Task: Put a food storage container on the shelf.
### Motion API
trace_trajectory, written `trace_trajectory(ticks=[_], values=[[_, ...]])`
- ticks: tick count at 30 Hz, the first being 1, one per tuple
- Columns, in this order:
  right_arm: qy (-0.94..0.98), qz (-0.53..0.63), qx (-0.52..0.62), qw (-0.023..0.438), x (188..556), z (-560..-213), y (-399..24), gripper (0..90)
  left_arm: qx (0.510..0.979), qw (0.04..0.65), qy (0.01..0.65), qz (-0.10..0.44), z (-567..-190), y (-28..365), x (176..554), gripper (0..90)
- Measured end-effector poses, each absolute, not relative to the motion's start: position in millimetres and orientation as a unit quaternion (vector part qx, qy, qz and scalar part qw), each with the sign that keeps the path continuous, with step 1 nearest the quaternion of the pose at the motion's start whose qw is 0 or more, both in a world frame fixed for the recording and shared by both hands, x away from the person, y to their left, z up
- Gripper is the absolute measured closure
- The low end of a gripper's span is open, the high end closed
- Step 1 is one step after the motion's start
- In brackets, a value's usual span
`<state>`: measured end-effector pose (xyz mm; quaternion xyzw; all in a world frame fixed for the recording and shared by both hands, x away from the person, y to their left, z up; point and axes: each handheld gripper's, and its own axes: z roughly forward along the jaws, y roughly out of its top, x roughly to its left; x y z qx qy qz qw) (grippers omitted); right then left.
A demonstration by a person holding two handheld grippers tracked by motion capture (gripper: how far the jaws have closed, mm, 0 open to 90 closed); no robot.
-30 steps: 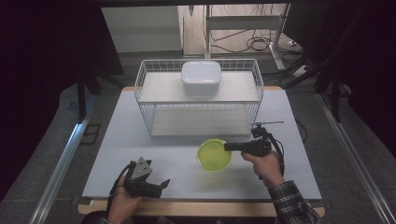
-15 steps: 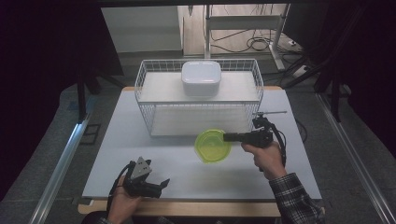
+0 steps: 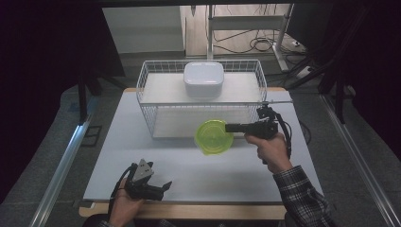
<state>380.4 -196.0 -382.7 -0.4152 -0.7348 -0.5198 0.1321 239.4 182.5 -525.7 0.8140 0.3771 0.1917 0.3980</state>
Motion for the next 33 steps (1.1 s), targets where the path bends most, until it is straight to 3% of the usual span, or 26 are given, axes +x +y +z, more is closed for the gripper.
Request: trace_trajectory(ticks=[33], values=[[-0.709, -0.563, -0.41, 0.108, 404, -296, -182, 81.9, 0.812, 0.399, 0.38, 0.191, -526, 183, 240, 2.4]])
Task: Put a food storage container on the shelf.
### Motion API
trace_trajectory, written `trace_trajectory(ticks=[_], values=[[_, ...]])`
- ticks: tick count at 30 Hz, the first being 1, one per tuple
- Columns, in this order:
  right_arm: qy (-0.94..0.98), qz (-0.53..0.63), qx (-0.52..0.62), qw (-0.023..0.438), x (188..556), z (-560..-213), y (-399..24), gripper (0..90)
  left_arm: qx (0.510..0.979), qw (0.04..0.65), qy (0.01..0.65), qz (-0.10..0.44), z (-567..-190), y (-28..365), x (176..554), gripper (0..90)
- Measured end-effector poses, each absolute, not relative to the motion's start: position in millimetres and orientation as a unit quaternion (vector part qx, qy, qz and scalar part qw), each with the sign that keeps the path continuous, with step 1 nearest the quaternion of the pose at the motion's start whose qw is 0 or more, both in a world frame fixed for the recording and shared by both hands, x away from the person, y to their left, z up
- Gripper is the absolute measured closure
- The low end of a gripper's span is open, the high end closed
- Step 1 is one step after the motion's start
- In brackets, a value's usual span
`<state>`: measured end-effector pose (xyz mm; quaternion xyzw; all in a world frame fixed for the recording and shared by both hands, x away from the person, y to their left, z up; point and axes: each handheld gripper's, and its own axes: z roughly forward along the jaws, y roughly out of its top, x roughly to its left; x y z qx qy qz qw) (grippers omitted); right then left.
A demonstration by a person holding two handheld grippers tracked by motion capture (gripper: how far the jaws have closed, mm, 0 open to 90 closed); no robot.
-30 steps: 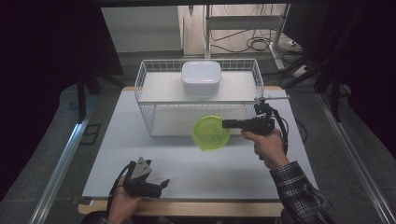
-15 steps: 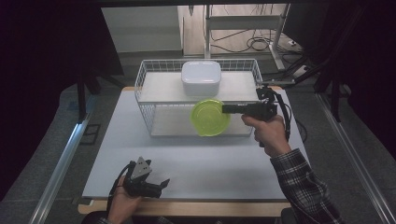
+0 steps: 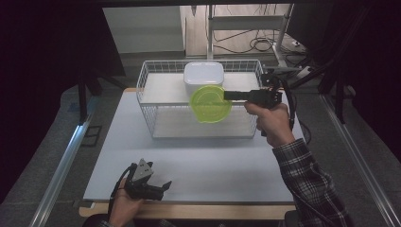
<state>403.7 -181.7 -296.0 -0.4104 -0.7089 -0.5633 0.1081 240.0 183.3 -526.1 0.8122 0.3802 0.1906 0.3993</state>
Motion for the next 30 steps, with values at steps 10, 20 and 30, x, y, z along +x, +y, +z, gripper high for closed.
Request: trace_trajectory(ticks=[10, 20, 30], values=[[-0.701, -0.571, -0.416, 0.094, 416, -270, -171, 81.9, 0.812, 0.4, 0.381, 0.187, -526, 183, 240, 2.4], [-0.69, -0.574, -0.435, 0.065, 431, -254, -163, 81.8, 0.813, 0.4, 0.38, 0.186, -526, 183, 240, 2.5], [-0.674, -0.576, -0.461, 0.032, 447, -243, -148, 81.8, 0.814, 0.4, 0.378, 0.186, -526, 184, 240, 2.5]])
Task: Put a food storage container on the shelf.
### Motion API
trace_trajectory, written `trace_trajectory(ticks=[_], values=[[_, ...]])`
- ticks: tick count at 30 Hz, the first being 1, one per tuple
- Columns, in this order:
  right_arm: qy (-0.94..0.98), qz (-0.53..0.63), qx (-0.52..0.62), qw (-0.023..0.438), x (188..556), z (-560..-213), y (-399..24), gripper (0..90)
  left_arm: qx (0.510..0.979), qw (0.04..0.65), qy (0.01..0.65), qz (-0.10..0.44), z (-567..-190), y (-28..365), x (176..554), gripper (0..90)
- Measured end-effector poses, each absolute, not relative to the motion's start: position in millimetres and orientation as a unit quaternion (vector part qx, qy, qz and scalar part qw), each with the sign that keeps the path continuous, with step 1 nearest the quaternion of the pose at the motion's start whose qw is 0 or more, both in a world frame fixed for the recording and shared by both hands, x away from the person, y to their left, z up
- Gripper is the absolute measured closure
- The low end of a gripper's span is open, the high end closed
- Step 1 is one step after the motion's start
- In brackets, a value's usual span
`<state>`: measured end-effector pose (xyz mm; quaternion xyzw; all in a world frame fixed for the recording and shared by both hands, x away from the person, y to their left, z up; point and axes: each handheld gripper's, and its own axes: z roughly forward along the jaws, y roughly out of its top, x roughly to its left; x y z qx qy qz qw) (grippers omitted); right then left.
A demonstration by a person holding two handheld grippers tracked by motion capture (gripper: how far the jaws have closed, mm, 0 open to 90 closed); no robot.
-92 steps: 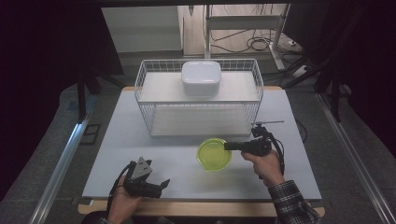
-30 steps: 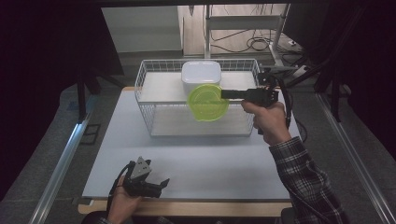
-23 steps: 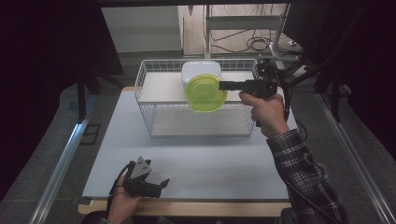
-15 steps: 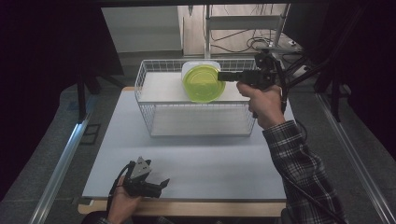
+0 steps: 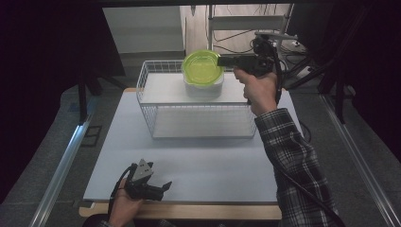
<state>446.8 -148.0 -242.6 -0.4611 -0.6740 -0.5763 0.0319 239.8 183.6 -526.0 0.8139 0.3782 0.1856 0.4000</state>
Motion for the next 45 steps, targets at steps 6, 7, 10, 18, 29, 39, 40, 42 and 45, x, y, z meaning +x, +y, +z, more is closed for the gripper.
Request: trace_trajectory(ticks=[6, 7, 10, 18, 29, 39, 40, 42, 45], values=[[-0.662, -0.571, -0.485, 0.013, 457, -242, -143, 81.7, 0.814, 0.401, 0.377, 0.185, -526, 183, 240, 2.4], [-0.66, -0.572, -0.488, 0.01, 459, -243, -143, 81.7, 0.814, 0.401, 0.377, 0.184, -526, 183, 240, 2.5], [-0.649, -0.574, -0.498, 0.012, 463, -245, -142, 81.7, 0.815, 0.401, 0.376, 0.184, -526, 183, 240, 2.4], [-0.638, -0.573, -0.515, 0.011, 473, -251, -137, 81.7, 0.817, 0.4, 0.373, 0.183, -526, 182, 240, 2.5], [-0.625, -0.573, -0.529, 0.003, 482, -256, -133, 81.0, 0.818, 0.4, 0.371, 0.182, -527, 182, 239, 2.5], [-0.638, -0.556, -0.531, -0.041, 482, -255, -126, 75.7, 0.819, 0.399, 0.371, 0.18, -527, 181, 239, 2.5], [-0.638, -0.555, -0.532, -0.042, 482, -255, -126, 75.7, 0.819, 0.399, 0.371, 0.18, -527, 181, 239, 2.5], [-0.638, -0.553, -0.533, -0.046, 483, -256, -127, 75.4, 0.819, 0.399, 0.37, 0.18, -527, 181, 239, 2.5], [-0.64, -0.549, -0.535, -0.05, 485, -258, -127, 72.9, 0.82, 0.398, 0.37, 0.179, -527, 180, 239, 2.5]])
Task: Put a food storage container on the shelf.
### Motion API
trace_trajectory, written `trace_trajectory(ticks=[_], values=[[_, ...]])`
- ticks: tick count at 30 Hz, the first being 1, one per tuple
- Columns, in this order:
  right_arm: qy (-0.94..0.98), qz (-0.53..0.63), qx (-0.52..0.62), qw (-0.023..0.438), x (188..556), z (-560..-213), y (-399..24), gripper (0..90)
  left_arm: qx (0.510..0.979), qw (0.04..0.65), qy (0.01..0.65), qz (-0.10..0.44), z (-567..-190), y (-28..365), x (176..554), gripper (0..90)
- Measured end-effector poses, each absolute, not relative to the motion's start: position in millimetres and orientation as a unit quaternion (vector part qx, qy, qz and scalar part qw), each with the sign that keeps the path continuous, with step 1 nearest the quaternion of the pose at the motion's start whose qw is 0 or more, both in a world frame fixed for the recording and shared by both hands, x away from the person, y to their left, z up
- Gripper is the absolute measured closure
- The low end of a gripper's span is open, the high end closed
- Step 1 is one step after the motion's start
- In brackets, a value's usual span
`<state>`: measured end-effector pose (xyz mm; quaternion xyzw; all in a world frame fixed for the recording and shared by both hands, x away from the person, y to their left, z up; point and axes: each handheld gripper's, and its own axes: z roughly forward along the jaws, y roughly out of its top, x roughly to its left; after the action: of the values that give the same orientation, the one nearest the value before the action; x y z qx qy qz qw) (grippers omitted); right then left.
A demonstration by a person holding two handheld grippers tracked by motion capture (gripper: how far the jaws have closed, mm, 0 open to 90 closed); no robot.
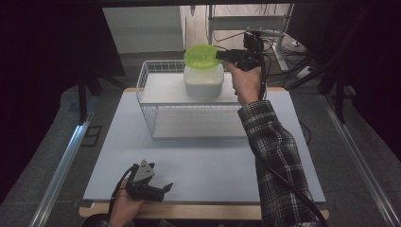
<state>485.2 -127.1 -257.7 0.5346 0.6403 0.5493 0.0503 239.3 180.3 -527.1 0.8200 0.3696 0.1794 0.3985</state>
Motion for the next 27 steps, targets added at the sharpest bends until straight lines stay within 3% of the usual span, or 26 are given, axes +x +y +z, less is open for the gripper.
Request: trace_trajectory(ticks=[9, 17, 27], values=[[0.649, 0.543, 0.529, 0.067, 486.7, -257.7, -125.5, 62.5, 0.82, 0.398, 0.369, 0.18, -527.1, 180.2, 239.2, 2.5], [0.657, 0.55, 0.51, 0.08, 488.2, -256.3, -124.1, 37.0, 0.82, 0.399, 0.369, 0.18, -527.0, 180.4, 239.2, 2.5], [0.69, 0.537, 0.473, 0.103, 487.0, -253.2, -120.4, 15.2, 0.818, 0.401, 0.371, 0.179, -526.9, 180.5, 239.2, 2.4]])
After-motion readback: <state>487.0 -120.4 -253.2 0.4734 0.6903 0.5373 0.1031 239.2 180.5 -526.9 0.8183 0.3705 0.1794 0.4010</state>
